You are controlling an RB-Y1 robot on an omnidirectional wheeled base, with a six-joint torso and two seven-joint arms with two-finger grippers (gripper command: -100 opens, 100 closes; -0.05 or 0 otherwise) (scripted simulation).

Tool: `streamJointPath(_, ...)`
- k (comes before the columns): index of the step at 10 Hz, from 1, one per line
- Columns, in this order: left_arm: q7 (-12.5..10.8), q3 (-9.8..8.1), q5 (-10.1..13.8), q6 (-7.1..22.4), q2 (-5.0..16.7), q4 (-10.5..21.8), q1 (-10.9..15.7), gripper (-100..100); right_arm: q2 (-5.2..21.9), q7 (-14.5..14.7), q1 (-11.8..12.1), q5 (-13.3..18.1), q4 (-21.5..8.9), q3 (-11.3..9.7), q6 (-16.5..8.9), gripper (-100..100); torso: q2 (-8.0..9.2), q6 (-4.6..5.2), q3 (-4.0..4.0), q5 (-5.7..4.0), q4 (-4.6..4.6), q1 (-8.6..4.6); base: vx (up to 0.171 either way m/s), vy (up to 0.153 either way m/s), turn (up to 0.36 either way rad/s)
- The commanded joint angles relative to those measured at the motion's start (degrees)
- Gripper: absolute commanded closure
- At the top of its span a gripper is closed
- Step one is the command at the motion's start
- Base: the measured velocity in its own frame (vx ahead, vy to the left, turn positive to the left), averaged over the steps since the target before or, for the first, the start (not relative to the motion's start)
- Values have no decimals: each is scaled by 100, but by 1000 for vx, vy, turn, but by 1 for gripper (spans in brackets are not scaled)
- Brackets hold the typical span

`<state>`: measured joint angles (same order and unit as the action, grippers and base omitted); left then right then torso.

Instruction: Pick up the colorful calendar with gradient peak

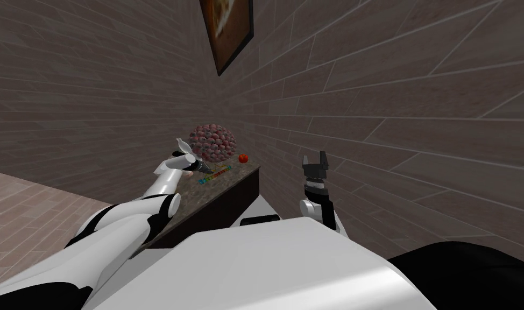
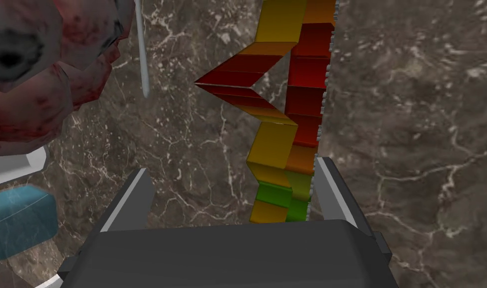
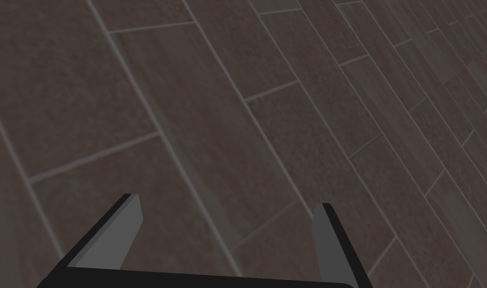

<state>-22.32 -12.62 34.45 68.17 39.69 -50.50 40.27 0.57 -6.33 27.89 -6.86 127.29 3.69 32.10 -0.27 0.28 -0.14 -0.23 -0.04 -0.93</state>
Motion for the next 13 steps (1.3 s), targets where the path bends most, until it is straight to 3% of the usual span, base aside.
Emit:
streamJointPath(1, -16, -35, 23, 264, 39, 32, 10, -100, 0, 0, 0, 0, 0, 0, 0, 0, 0, 0, 0, 0, 0, 0, 23, 45, -83)
streamJointPath(8, -130, -277, 162, 1400, 246, 202, 8, -100, 0, 0, 1, 0, 0, 0, 0, 0, 1, -5, 0, 1, -1, 0, 21, 44, -100)
streamJointPath(9, -130, -277, 162, 1408, 246, 202, 8, -100, 0, 0, 0, 0, 0, 0, 0, 0, -1, -2, -1, 1, -1, 0, 18, 34, -68)
streamJointPath(13, -170, -418, 239, 2028, 326, 331, -16, -100, 0, 0, 1, 0, 0, 1, 0, 0, -1, -6, -1, 2, -1, 4, 23, 49, -92)
